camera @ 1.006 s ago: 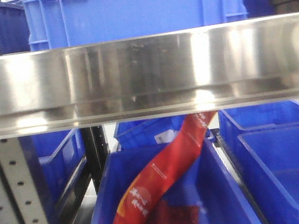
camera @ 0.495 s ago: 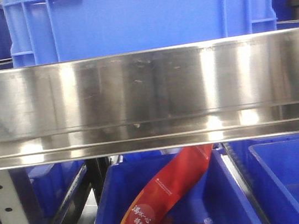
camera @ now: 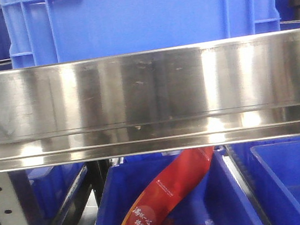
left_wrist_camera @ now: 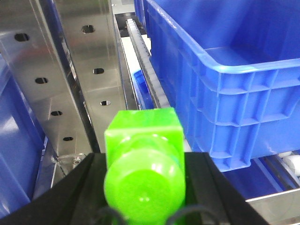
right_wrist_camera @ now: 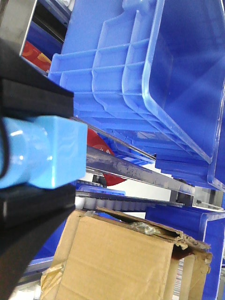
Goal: Grab block from conveyor and place in blue bin
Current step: 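Extend both grippers with blocks over the blue bins on the shelf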
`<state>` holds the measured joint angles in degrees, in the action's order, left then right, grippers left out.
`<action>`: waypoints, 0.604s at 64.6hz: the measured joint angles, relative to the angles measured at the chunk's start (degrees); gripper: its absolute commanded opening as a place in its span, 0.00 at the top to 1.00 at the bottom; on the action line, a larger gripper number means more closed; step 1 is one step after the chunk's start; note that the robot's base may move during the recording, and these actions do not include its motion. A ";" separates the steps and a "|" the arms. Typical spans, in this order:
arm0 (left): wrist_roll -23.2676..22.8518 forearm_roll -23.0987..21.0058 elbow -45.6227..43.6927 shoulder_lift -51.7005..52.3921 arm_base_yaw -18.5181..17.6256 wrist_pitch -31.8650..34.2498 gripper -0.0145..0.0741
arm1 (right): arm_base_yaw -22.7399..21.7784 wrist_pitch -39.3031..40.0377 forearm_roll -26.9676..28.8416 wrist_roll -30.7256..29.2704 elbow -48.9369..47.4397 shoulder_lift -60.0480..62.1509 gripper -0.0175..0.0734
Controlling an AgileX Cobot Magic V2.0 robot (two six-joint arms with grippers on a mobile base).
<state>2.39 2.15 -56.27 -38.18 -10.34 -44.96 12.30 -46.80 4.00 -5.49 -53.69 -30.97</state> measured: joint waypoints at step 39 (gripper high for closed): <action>0.00 0.00 0.00 0.00 0.00 0.00 0.96 | 0.00 0.00 0.00 0.00 0.00 0.00 0.98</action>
<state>2.39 2.15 -56.27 -38.18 -10.34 -44.96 12.30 -46.80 4.00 -5.49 -53.69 -30.97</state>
